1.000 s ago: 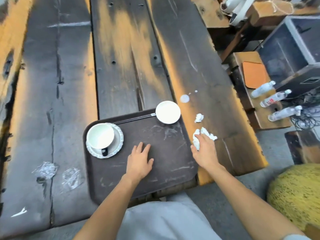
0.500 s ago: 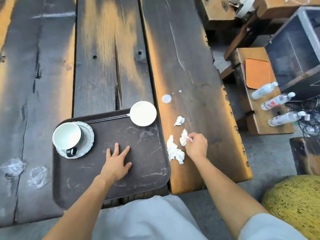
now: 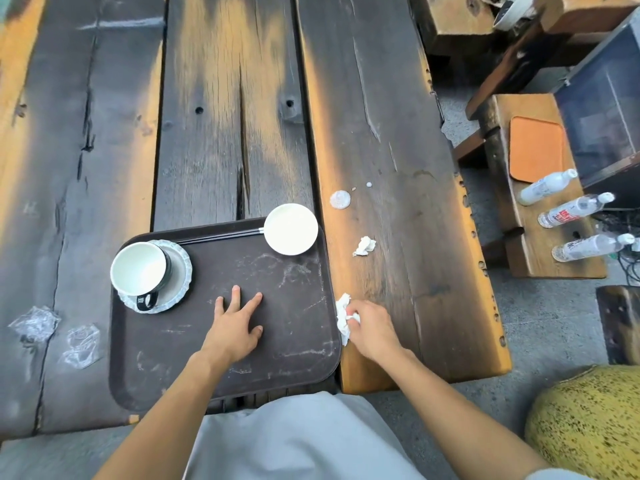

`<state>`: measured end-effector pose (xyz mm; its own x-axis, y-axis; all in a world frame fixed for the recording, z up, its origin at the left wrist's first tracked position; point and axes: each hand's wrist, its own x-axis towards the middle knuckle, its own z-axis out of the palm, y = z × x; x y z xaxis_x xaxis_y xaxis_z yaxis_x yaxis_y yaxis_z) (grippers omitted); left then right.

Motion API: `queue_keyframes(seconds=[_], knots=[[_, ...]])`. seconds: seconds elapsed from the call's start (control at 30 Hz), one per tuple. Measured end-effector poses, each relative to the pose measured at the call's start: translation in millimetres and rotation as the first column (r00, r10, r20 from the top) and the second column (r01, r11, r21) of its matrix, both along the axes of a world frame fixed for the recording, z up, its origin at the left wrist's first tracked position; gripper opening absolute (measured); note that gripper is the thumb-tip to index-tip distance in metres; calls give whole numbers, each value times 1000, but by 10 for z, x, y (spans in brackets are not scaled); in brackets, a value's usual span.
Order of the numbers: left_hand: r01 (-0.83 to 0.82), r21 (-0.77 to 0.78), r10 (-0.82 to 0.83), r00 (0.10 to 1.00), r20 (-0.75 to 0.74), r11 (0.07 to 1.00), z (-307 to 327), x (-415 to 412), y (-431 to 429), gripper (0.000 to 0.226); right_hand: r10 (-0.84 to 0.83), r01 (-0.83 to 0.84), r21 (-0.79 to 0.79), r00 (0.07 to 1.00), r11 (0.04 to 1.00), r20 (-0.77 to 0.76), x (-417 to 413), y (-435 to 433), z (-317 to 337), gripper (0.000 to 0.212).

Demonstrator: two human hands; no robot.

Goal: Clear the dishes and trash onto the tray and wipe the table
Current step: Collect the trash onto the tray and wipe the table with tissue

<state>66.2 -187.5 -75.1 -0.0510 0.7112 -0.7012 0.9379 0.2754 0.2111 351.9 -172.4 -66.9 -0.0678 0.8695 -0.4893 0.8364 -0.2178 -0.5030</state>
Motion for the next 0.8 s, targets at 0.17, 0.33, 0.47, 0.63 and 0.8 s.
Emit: queue_keyframes(seconds=[0.17, 0.33, 0.47, 0.63, 0.8], knots=[[1, 5, -1, 1000, -2, 1000, 8, 3, 0, 72, -235, 255, 166, 963, 953, -133, 117, 701, 196, 25], [12, -5, -12, 1000, -8, 1000, 29, 1, 41, 69, -65, 65, -10, 997, 998, 31, 129, 1247, 149, 52], [19, -37, -19, 1000, -7, 999, 60, 1, 71, 69, -93, 91, 21, 991, 996, 96, 98, 1167, 66, 38], [47, -21, -48, 998, -27, 999, 64, -7, 53, 70, -281, 285, 67, 958, 956, -59, 43, 931, 138, 34], [68, -11, -68, 997, -48, 998, 77, -1, 34, 73, -51, 58, 25, 976, 998, -213, -358, 616, 291, 36]])
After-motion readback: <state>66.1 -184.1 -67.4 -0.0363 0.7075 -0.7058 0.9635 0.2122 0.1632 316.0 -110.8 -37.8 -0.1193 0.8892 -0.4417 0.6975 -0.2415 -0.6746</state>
